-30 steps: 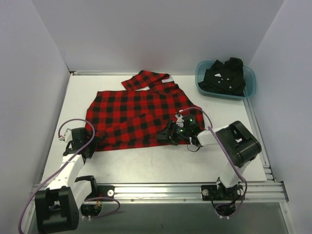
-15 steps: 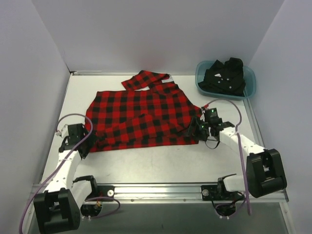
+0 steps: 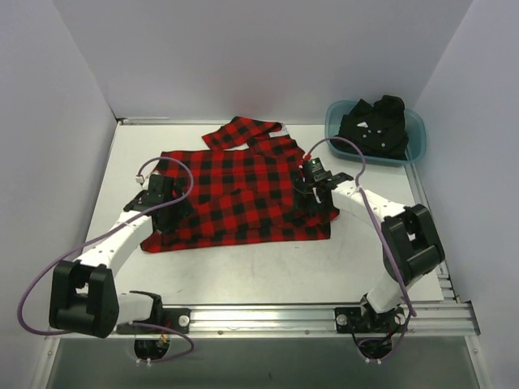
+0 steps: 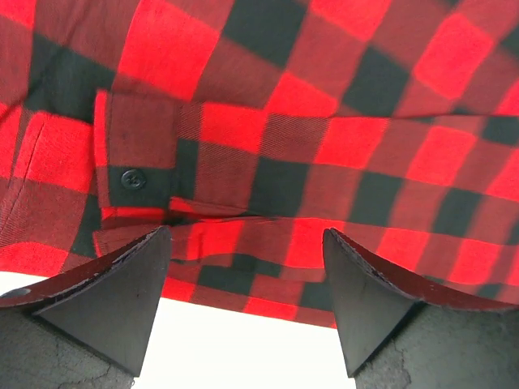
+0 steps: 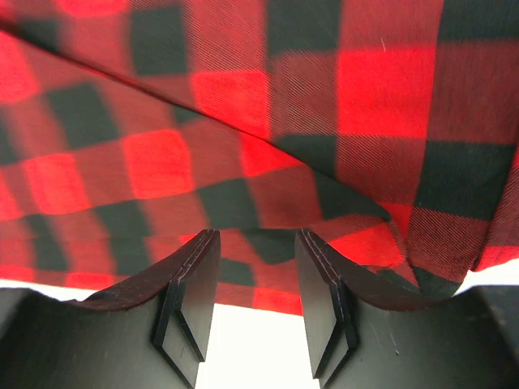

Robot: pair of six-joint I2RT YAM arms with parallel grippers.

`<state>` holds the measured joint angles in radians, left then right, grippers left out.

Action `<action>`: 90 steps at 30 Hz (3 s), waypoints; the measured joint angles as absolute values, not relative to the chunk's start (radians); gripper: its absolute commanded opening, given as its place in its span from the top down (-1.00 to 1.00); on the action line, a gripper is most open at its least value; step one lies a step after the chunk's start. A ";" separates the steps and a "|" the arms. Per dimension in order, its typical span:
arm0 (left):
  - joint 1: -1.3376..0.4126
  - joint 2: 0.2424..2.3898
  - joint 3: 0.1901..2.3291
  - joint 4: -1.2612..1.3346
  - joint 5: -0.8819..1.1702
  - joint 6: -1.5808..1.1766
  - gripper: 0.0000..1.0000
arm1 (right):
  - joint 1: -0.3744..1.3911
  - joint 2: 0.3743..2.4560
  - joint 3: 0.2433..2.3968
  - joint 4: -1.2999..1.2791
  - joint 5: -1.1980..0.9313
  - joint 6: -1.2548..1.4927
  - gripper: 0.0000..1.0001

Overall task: Fold and stack the long sleeve shirts
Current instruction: Fold the shirt

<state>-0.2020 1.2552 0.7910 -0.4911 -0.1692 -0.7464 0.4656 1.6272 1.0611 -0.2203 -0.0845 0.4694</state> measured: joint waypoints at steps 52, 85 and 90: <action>-0.109 1.582 0.877 -0.448 -0.069 -0.746 -0.73 | 0.549 1.760 1.139 -0.381 -0.080 0.409 -0.07; -0.008 1.939 1.486 -0.511 -0.147 -0.311 -0.39 | 0.295 1.708 1.433 -0.447 -0.158 0.305 -0.06; -0.009 2.052 1.581 -0.511 -0.137 -0.298 -0.25 | 0.295 1.763 1.429 -0.440 -0.177 0.304 -0.06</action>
